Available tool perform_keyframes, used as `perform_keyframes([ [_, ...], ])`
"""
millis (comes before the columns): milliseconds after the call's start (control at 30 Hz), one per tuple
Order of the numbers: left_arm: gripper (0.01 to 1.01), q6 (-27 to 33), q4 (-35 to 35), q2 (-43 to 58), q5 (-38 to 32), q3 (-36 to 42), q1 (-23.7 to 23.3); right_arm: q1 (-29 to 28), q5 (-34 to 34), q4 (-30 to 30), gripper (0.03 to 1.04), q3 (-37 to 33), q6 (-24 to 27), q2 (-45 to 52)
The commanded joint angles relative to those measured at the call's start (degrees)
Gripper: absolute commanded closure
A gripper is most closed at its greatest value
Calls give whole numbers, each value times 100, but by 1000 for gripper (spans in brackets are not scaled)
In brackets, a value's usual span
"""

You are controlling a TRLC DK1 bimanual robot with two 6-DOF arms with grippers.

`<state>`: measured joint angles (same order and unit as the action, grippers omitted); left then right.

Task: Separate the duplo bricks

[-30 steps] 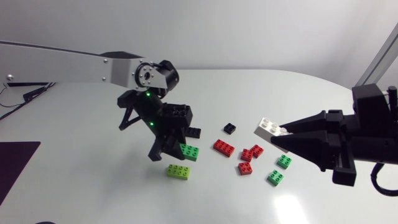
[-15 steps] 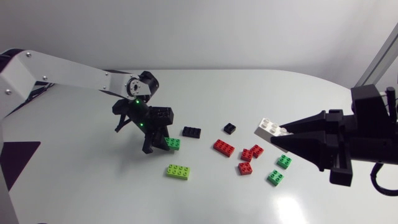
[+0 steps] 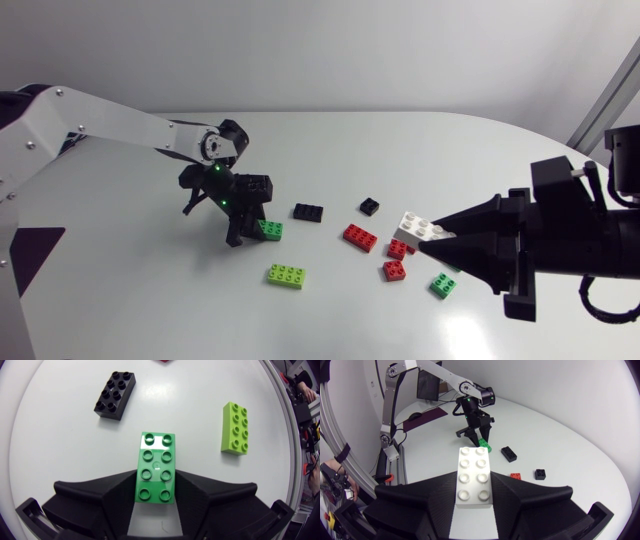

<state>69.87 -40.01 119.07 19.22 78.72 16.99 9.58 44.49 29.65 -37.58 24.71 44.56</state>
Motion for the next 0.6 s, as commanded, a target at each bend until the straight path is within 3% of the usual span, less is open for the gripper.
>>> perform_keyframes([
  [0,418,168,11,161,-33,-181,32,52,-63,-12,761,172,104,53],
  [67,416,159,19,161,-33,-181,23,70,-81,-12,761,181,113,53],
  [300,152,150,-7,20,-41,-208,-3,211,-292,-91,761,234,219,255],
  [567,59,10,-376,-911,99,-155,-3,1265,-1329,-768,759,339,87,897],
])
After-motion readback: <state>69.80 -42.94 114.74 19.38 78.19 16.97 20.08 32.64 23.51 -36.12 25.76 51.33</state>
